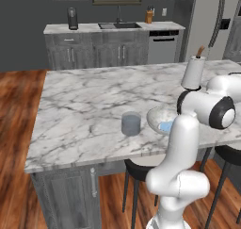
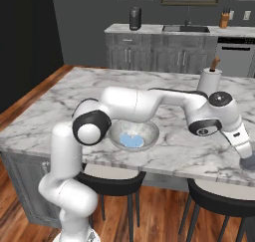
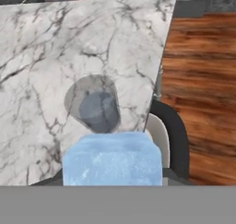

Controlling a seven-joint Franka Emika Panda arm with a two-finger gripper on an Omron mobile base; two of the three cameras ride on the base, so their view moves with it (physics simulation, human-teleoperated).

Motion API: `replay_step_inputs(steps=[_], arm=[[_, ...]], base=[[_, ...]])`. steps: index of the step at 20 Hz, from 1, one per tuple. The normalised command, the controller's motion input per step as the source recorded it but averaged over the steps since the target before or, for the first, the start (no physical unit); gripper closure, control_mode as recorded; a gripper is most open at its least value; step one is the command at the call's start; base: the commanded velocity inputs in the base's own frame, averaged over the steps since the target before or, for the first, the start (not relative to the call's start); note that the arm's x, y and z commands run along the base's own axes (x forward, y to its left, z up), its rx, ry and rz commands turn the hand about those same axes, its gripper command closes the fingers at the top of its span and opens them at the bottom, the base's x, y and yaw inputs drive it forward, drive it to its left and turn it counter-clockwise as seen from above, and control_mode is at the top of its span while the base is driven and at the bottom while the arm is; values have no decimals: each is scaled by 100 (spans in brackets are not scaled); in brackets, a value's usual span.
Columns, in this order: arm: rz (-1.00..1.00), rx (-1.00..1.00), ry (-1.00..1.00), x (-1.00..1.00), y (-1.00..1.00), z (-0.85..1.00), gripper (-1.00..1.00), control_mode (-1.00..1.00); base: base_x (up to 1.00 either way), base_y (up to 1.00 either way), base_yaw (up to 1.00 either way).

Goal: There are four ice cubes in the ice bowl. Place two ice cubes in each glass of water.

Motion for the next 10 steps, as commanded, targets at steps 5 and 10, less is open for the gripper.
replay_step_inputs(steps=[5, 10], arm=[[0, 0, 0, 22, -8, -3, 100, -100], [0, 0, 1, 28, -9, -17, 100, -100]], base=[[0, 0, 0], [0, 0, 0]])
